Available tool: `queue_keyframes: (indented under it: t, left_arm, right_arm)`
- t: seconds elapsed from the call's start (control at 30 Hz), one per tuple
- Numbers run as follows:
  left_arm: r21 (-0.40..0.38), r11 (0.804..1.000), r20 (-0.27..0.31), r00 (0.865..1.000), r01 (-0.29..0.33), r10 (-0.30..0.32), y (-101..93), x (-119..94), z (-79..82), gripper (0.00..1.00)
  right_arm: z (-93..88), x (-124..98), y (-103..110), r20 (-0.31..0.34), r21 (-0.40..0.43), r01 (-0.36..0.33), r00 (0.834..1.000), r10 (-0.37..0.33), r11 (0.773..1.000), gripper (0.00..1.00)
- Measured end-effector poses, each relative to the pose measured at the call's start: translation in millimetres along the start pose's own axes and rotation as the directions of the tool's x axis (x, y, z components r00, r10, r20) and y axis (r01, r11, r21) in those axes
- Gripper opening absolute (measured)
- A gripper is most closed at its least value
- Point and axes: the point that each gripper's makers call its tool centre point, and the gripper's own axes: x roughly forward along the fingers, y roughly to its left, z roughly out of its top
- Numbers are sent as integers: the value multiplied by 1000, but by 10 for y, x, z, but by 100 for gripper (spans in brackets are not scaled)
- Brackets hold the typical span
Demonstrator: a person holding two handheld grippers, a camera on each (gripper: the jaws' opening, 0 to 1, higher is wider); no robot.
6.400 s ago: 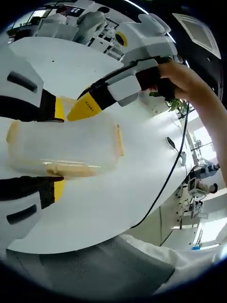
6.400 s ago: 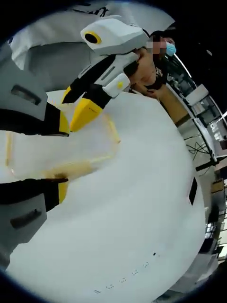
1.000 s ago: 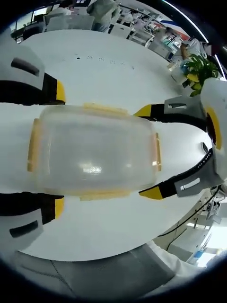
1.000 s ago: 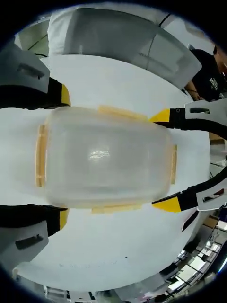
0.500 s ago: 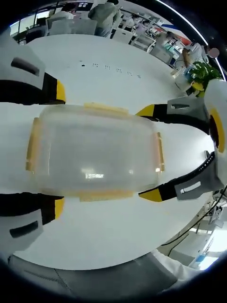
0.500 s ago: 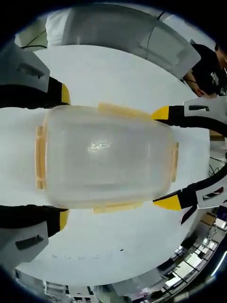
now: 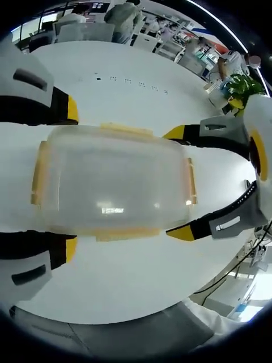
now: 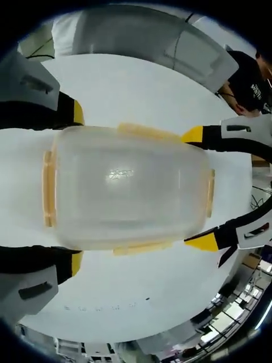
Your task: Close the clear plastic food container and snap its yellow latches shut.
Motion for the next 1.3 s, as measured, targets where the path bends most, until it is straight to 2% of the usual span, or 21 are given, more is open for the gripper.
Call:
queue_keyframes:
  t: [0.23,0.37,0.43,0.53,0.8,0.97,1.3]
  left_arm:
    - [32,999,-18,1000,-8,9,-5,5,-43,73]
    - [4,1000,-28,1000,-5,5,-14,-17,-83,75]
    - [13,1000,-41,999,-13,14,-4,-36,-118,75]
    - [2,1000,-46,999,-24,24,7,-72,-136,82]
    - [-12,999,-36,999,-35,34,-78,-285,-129,84]
    - [-34,998,-50,997,-59,58,-135,-396,-165,86]
    - [-82,992,-5,995,-100,100,-308,-663,-167,85]
  right_arm:
    - [-18,2,0,9,36,-2,1000,2,999,82]
    - [-26,-17,4,8,48,1,1000,-2,999,81]
    - [-37,-58,12,1,41,4,1000,-4,999,79]
    - [-48,-116,9,2,46,7,1000,-7,999,76]
    - [-124,-332,116,1,69,12,1000,-12,998,66]
    - [-135,-434,158,-5,56,41,999,-41,998,68]
    - [23,-602,385,36,89,68,997,-72,994,69]
